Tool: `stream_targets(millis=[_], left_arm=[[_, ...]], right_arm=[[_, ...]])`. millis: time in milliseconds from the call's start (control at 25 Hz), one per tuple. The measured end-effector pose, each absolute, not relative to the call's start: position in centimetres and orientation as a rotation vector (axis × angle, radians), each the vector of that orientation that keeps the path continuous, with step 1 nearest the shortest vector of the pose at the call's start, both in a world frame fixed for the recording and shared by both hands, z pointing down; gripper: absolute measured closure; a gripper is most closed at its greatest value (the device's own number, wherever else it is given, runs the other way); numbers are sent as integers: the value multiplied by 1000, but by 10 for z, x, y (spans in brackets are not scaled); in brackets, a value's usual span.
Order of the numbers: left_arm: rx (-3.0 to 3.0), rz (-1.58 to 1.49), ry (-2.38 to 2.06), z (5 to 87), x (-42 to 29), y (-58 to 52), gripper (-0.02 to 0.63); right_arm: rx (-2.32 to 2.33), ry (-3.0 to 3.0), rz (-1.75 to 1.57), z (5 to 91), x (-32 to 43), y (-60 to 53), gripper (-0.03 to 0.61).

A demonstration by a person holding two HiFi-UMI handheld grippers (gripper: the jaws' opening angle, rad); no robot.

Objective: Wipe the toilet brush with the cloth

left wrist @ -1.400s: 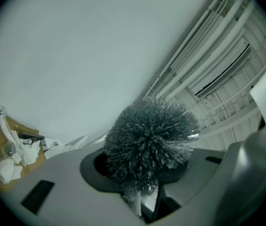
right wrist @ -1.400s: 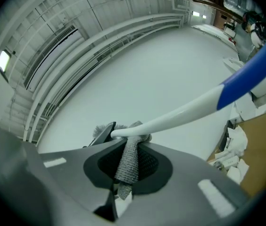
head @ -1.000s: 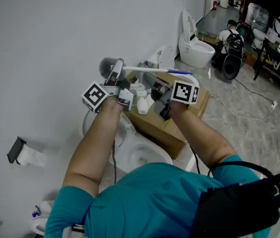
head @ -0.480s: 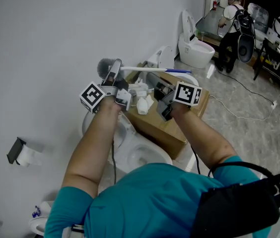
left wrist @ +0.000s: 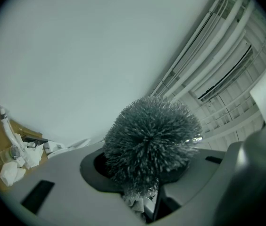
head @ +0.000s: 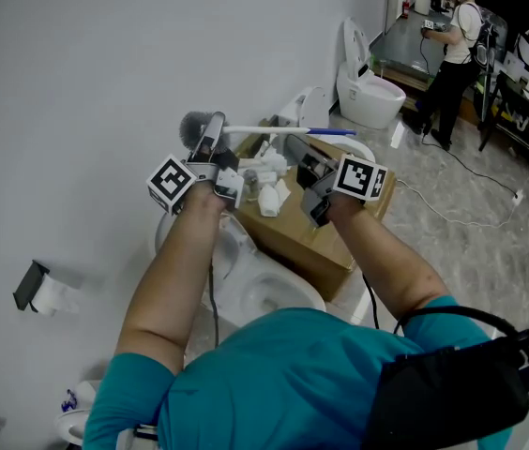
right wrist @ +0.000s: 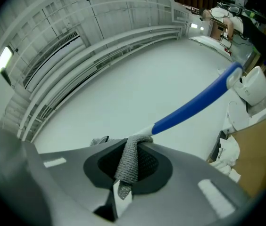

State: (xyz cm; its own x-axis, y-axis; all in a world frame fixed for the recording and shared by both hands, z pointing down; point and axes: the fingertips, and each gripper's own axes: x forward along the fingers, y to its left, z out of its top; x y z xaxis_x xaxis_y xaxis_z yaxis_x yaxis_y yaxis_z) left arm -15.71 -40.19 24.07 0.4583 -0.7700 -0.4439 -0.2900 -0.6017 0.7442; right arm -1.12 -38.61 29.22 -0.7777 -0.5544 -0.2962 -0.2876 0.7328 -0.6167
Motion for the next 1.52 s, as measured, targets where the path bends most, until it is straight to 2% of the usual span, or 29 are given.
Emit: stream_targets(millis=[1520], left_arm=[[2056, -1105, -837, 246, -172, -404, 451]], right_arm=[[-830, 2433, -717, 320, 34, -406, 560]])
